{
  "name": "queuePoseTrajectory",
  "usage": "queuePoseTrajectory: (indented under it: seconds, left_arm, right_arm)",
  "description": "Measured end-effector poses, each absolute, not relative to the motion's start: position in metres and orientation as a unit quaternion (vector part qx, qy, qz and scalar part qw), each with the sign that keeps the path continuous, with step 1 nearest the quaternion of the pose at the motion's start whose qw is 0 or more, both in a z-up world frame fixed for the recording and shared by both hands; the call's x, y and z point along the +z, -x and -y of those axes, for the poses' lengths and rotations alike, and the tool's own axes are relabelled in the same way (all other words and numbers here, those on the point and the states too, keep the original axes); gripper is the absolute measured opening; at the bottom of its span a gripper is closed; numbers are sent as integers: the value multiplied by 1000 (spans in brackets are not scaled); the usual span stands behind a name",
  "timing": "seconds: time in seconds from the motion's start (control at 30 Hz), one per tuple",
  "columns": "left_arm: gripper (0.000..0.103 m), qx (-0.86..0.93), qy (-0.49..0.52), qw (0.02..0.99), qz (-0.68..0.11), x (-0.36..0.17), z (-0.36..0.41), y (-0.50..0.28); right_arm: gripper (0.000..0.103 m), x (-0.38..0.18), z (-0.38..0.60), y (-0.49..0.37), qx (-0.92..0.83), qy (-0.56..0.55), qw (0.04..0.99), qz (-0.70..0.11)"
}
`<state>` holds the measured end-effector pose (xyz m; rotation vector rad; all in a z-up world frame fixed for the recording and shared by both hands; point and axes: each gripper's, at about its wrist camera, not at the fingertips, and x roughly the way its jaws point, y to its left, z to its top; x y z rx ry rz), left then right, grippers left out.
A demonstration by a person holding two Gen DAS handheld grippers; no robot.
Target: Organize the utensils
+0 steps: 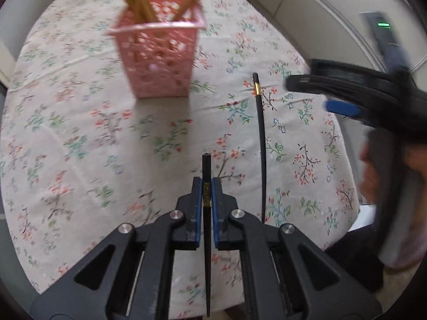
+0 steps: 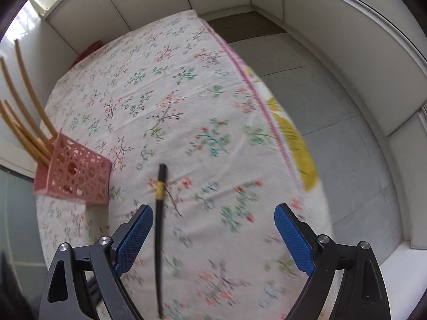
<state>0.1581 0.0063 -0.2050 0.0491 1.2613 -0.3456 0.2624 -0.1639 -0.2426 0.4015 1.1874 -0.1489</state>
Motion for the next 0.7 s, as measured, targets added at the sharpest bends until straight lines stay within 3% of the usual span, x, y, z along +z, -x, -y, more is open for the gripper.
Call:
queuePoseTrajectory:
  seconds: [0.07, 0.1, 0.37, 0.4, 0.43, 0.57, 0.7]
  left_arm:
    - [8, -157, -23, 807, -569, -189, -21, -147]
    - [8, -156, -20, 811, -563, -180, -25, -145]
    - [8, -144, 12, 833, -534, -158, -46, -127]
    - [8, -140, 14, 836, -530, -157, -47, -127]
    - [8, -139, 17, 837, -529, -155, -49, -124]
    - [8, -140, 28, 850, -508, -147, -48, -123]
    - [8, -140, 26, 869, -473, -131, -45, -114]
  right_arm:
    - [73, -256, 151, -277, -75, -179, 799, -569]
    - [61, -262, 147, -282, -74, -177, 795, -575]
    - [50, -263, 108, -293, -118, -115, 818, -551]
    - [34, -263, 105, -290, -124, -101, 822, -546]
    - [9, -262, 102, -286, -113, -96, 828, -541]
    - [7, -259, 102, -267, -90, -95, 836, -533]
    - [7, -225, 105, -221, -73, -87, 878, -464]
